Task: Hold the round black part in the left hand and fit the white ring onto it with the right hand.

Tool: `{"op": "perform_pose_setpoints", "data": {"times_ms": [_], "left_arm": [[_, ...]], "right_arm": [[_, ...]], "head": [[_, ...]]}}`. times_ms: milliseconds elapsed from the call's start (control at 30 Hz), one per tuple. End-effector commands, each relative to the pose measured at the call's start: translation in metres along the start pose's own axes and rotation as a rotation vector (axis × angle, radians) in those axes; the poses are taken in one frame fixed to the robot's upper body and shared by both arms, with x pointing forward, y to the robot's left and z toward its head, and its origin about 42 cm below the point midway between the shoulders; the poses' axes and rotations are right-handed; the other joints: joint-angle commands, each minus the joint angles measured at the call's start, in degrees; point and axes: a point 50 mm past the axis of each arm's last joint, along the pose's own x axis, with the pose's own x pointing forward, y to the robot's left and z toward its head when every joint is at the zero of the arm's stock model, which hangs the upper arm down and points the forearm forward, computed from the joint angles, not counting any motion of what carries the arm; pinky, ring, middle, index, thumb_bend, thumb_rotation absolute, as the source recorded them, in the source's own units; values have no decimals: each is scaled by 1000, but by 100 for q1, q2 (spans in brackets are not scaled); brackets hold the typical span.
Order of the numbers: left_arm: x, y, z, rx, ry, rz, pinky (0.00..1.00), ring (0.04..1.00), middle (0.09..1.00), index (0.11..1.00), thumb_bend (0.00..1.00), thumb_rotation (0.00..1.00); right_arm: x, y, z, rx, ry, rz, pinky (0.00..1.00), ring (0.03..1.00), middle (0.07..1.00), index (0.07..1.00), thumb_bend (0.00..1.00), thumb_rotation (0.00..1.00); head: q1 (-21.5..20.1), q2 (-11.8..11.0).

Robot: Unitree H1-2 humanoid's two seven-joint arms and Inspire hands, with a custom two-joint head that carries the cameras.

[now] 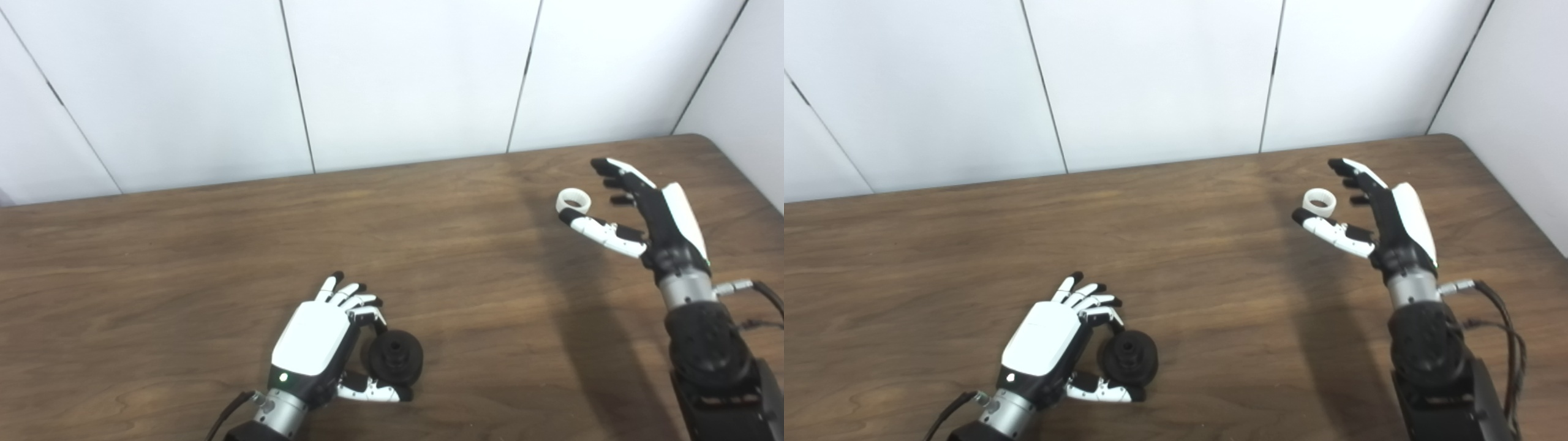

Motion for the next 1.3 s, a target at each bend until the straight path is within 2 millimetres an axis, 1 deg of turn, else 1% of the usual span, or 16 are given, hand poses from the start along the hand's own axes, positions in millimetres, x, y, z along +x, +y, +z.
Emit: {"op": "perform_pose_setpoints", "data": {"times_ms": [0, 100, 133, 167, 233, 267, 333, 433, 733, 967, 1267], "left_arm": [[-4, 1, -9, 37, 9, -24, 1000, 882, 779, 483, 525, 55], [-4, 2, -10, 34, 11, -25, 1000, 882, 778, 484, 524, 55], [-5, 2, -10, 33, 10, -25, 1000, 882, 778, 484, 524, 55], [-5, 2, -11, 34, 9, -25, 1000, 882, 778, 484, 524, 55], [-6, 3, -12, 35, 9, -26, 1000, 883, 779, 484, 524, 55], [-6, 3, -13, 36, 9, -26, 1000, 882, 779, 484, 525, 55], [-7, 4, -15, 34, 6, -22, 1000, 877, 777, 484, 524, 54], [-9, 5, -18, 38, 11, -24, 1000, 869, 772, 484, 525, 55], [-13, 4, -20, 42, 15, -30, 1000, 870, 773, 484, 525, 56], [-14, 4, -22, 41, 10, -27, 1000, 869, 773, 484, 524, 56], [-15, 5, -22, 45, 11, -33, 1000, 867, 773, 484, 524, 56]], "right_arm": [[14, -13, 10, -45, -58, -43, 895, 920, 893, 812, 690, 421], [30, -12, 9, -117, -61, -47, 938, 970, 921, 790, 719, 351], [35, -12, 9, -138, -59, -44, 938, 979, 926, 783, 728, 342], [40, -12, 9, -155, -57, -38, 941, 989, 933, 776, 739, 331], [51, -11, 7, -184, -46, -20, 951, 997, 948, 765, 759, 326], [54, -11, 7, -195, -39, -13, 961, 999, 963, 756, 781, 322], [65, -10, 4, -227, -12, 11, 973, 1000, 978, 749, 800, 302], [77, -10, 2, -264, 4, 38, 993, 1000, 993, 746, 821, 298], [95, -11, 2, -314, 44, 66, 1000, 1000, 994, 739, 853, 271], [107, -12, -2, -357, 84, 92, 1000, 1000, 998, 751, 856, 308], [128, -16, -5, -381, 140, 109, 1000, 1000, 999, 743, 862, 295]], "head": [[-26, 11], [-107, 8], [-195, 0], [-195, 0], [-430, -46], [-481, -53], [-632, -94], [-773, -132], [-837, -167], [-841, -206], [-879, -219]]}}
